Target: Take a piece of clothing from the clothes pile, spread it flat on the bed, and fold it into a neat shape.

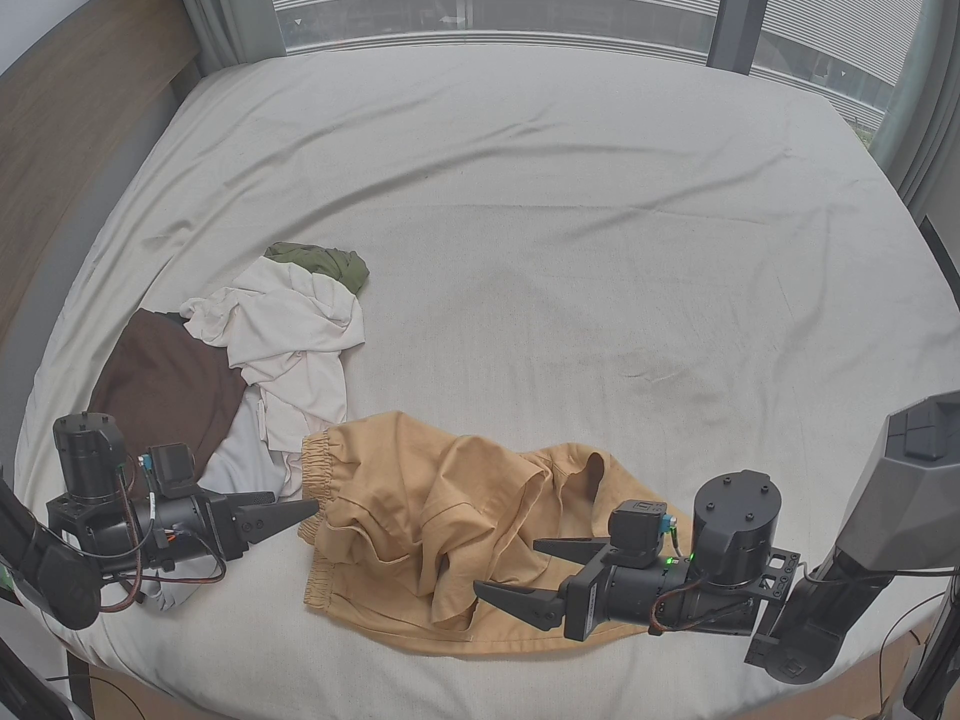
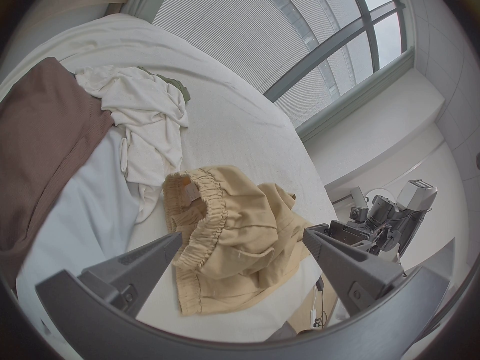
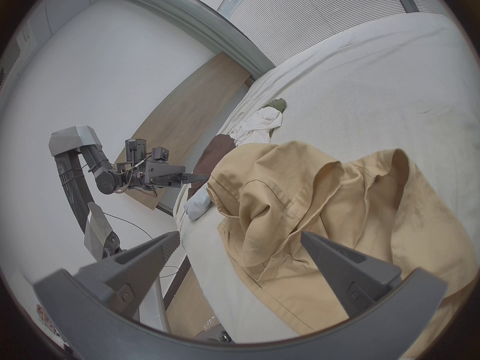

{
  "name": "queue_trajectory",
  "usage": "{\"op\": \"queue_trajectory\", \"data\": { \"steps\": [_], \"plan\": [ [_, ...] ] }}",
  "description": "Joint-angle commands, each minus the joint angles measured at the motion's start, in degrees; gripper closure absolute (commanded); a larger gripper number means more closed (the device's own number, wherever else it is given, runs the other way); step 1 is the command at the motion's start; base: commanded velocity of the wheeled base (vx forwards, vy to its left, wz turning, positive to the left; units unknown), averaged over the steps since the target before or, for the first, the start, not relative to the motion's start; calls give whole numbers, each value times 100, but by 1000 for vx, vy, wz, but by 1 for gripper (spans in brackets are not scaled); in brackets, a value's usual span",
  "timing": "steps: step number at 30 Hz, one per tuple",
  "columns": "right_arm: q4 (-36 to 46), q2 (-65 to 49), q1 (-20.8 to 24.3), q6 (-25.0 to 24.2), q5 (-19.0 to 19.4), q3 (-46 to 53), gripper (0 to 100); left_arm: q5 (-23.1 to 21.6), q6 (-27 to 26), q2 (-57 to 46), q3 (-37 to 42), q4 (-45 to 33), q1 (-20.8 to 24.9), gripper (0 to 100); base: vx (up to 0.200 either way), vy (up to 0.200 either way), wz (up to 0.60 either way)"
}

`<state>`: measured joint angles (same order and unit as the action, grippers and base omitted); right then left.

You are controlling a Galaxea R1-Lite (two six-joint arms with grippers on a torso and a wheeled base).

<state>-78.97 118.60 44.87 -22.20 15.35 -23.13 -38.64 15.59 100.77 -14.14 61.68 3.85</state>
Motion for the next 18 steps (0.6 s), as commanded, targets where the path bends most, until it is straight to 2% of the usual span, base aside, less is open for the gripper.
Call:
{"op": "queue_trajectory", "data": {
  "steps": [1,8,15,18],
  "plan": [
    [-75,31,-5,5,3,45,0,15,58,391,17,300,54,0,0,0,0],
    [-119,58,-14,5,3,63,0,120,207,1085,166,1337,133,0,0,0,0],
    [-119,67,-5,5,3,54,0,173,418,1955,307,2744,212,0,0,0,0],
    [-119,67,-5,5,3,54,0,138,664,1982,272,2735,248,0,0,0,0]
  ]
}}
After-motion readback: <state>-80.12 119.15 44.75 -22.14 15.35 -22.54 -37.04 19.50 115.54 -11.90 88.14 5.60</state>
